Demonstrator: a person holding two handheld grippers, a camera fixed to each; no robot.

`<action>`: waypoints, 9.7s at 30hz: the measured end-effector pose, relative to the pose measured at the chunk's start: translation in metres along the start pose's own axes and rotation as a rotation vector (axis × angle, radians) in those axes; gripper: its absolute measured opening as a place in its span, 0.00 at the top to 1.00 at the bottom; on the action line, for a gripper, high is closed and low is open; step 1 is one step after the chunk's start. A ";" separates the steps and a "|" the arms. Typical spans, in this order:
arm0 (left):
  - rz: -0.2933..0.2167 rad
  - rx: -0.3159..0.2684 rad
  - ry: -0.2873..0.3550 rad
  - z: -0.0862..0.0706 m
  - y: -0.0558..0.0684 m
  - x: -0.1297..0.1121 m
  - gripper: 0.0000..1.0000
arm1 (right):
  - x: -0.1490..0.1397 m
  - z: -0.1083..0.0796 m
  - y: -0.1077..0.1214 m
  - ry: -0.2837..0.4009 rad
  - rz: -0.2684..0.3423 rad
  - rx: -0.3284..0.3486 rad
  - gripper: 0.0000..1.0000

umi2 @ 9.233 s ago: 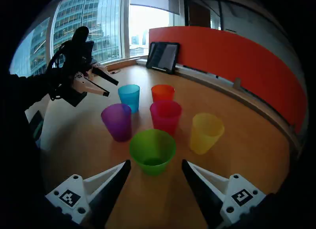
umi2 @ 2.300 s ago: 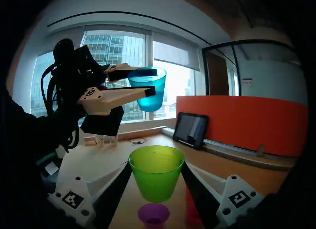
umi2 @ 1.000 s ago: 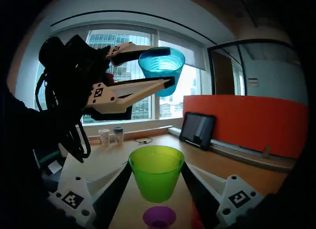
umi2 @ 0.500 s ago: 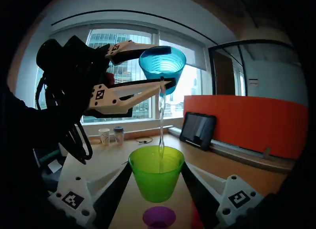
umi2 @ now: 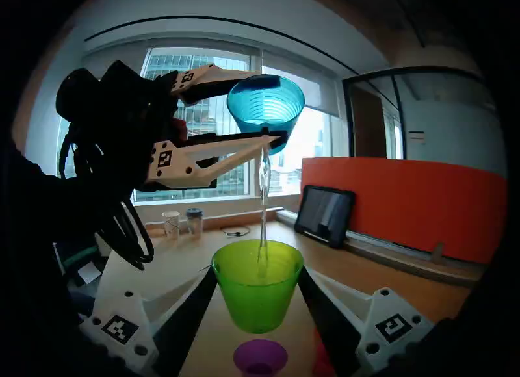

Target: Pour water

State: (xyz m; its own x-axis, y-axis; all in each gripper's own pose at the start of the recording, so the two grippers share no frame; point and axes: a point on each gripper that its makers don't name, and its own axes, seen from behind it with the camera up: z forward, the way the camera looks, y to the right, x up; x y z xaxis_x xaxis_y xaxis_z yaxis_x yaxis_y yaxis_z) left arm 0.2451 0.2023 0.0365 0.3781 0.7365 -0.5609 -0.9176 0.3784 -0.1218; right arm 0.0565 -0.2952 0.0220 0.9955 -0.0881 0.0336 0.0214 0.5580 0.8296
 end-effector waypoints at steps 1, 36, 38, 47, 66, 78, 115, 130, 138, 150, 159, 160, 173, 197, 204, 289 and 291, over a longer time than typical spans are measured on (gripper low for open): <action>0.006 0.000 0.001 0.000 0.000 0.001 0.13 | 0.000 0.000 0.000 0.000 -0.001 -0.001 0.09; 0.175 0.013 0.023 0.000 -0.005 0.012 0.12 | 0.003 -0.001 0.005 0.006 -0.004 -0.010 0.09; 0.186 0.014 0.024 0.000 -0.005 0.012 0.13 | 0.004 -0.001 0.005 0.008 -0.004 -0.011 0.09; 0.236 0.019 0.029 0.002 -0.003 0.013 0.13 | 0.006 -0.001 0.006 0.009 -0.004 -0.013 0.09; 0.327 0.034 0.043 0.012 -0.008 0.017 0.13 | 0.006 -0.003 0.010 0.011 -0.005 -0.017 0.09; 0.400 0.054 0.052 0.006 -0.011 0.026 0.13 | 0.006 -0.003 0.012 0.014 -0.005 -0.019 0.09; 0.406 0.057 0.054 0.005 -0.017 0.027 0.13 | 0.007 -0.004 0.015 0.027 0.006 -0.027 0.09; 0.190 0.045 0.007 0.007 -0.020 0.008 0.13 | 0.009 -0.005 0.015 0.036 0.009 -0.030 0.09; -0.079 0.027 -0.031 0.010 -0.021 -0.006 0.13 | 0.008 -0.006 0.016 0.038 0.012 -0.035 0.09; -0.407 0.023 -0.063 0.007 -0.027 -0.021 0.13 | 0.014 -0.013 0.014 0.047 0.008 -0.038 0.09; -0.632 0.018 -0.092 0.010 -0.030 -0.036 0.12 | 0.013 -0.015 0.012 0.050 0.009 -0.041 0.09; -0.662 0.017 -0.093 0.010 -0.030 -0.037 0.12 | 0.014 -0.015 0.012 0.051 0.010 -0.040 0.09; -0.982 -0.018 -0.095 0.008 -0.034 -0.044 0.12 | 0.016 -0.015 0.011 0.056 0.006 -0.043 0.09; -1.123 -0.060 -0.124 0.003 -0.025 -0.055 0.12 | 0.017 -0.016 0.005 0.040 -0.004 -0.042 0.09; -1.121 -0.066 -0.153 -0.005 -0.002 -0.074 0.12 | 0.011 -0.022 0.009 0.017 0.000 -0.056 0.09; -1.027 -0.598 -0.553 -0.077 0.318 -0.153 0.11 | -0.166 -0.100 0.048 -0.448 0.098 -0.125 0.09; -1.030 -0.599 -0.556 -0.078 0.319 -0.154 0.11 | -0.168 -0.100 0.049 -0.453 0.096 -0.127 0.09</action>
State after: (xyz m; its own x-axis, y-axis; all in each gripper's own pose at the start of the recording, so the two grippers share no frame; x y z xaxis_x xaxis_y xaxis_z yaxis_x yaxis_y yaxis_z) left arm -0.1155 0.1659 0.0205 0.8006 0.4468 0.3991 -0.0374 0.7022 -0.7110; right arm -0.1006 -0.1708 0.0010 0.8538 -0.3664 0.3699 -0.0296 0.6752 0.7370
